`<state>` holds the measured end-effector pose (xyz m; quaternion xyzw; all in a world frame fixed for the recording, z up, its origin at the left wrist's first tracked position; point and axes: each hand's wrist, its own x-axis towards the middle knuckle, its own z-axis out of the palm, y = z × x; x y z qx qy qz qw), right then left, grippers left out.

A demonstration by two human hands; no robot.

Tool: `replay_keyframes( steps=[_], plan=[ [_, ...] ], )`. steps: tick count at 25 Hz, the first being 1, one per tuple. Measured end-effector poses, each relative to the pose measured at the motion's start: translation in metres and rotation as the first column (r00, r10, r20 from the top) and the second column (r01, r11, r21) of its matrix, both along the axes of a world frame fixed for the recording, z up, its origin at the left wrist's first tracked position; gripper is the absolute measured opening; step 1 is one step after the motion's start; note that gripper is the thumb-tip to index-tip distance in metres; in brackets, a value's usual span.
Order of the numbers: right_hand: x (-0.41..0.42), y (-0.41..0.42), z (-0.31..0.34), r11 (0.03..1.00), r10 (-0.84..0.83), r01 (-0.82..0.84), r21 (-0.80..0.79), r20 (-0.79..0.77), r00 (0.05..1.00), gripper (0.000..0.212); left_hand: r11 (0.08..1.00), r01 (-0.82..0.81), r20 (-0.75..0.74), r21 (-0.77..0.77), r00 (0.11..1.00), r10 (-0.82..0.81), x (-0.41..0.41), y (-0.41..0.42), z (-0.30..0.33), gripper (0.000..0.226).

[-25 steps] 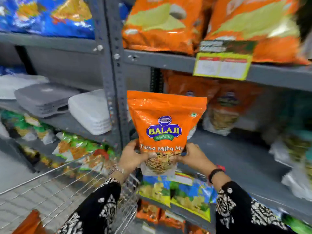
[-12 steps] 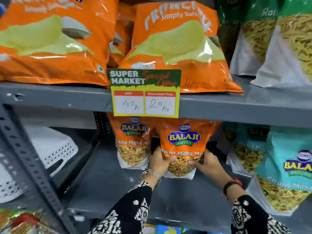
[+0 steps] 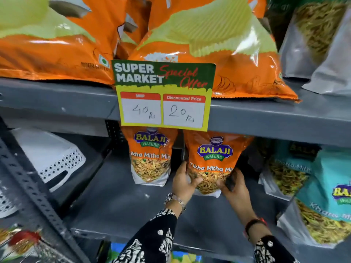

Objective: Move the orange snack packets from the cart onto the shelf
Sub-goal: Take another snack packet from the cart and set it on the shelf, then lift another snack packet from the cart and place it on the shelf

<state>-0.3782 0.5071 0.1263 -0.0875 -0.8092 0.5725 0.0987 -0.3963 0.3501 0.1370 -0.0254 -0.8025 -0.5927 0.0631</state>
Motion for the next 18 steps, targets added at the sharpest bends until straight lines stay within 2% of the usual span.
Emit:
replay_keyframes(
  steps=[2,4,6,8,11,13,15,18],
  plan=[
    [0.028,-0.016,-0.003,0.988,-0.147,0.152,0.025,-0.143,0.979,0.066,1.0,-0.007,-0.009,0.002,1.0,0.007,0.021,-0.013,-0.004,0.066],
    [0.055,-0.035,-0.005,0.983,-0.139,0.167,0.07,-0.3,0.944,0.055,0.997,-0.055,-0.024,-0.048,0.998,0.054,0.048,-0.039,-0.012,0.062],
    [0.078,-0.064,-0.006,0.981,0.019,0.048,0.188,-0.34,0.94,0.046,0.979,-0.158,-0.057,-0.129,0.987,0.152,0.085,-0.078,-0.02,0.059],
    [0.094,-0.096,-0.008,0.932,0.246,-0.148,0.33,-0.28,0.928,0.045,0.959,-0.226,-0.039,-0.169,0.974,0.223,0.127,-0.122,-0.026,0.058],
    [0.123,-0.169,-0.022,0.762,0.571,-0.485,0.43,-0.092,0.816,0.047,0.908,-0.331,0.153,-0.258,0.914,0.376,0.209,-0.204,-0.054,0.057],
    [0.14,-0.219,-0.036,0.63,0.707,-0.645,0.433,0.025,0.707,0.049,0.882,-0.354,0.274,-0.311,0.855,0.44,0.26,-0.255,-0.077,0.057],
    [0.161,-0.277,-0.057,0.468,0.815,-0.775,0.425,0.131,0.564,0.051,0.857,-0.387,0.352,-0.341,0.793,0.498,0.316,-0.3,-0.1,0.058],
    [0.195,-0.358,-0.096,0.172,0.898,-0.909,0.378,0.319,0.303,0.058,0.886,-0.344,0.554,-0.311,0.692,0.463,0.389,-0.349,-0.133,0.054]
  ],
)
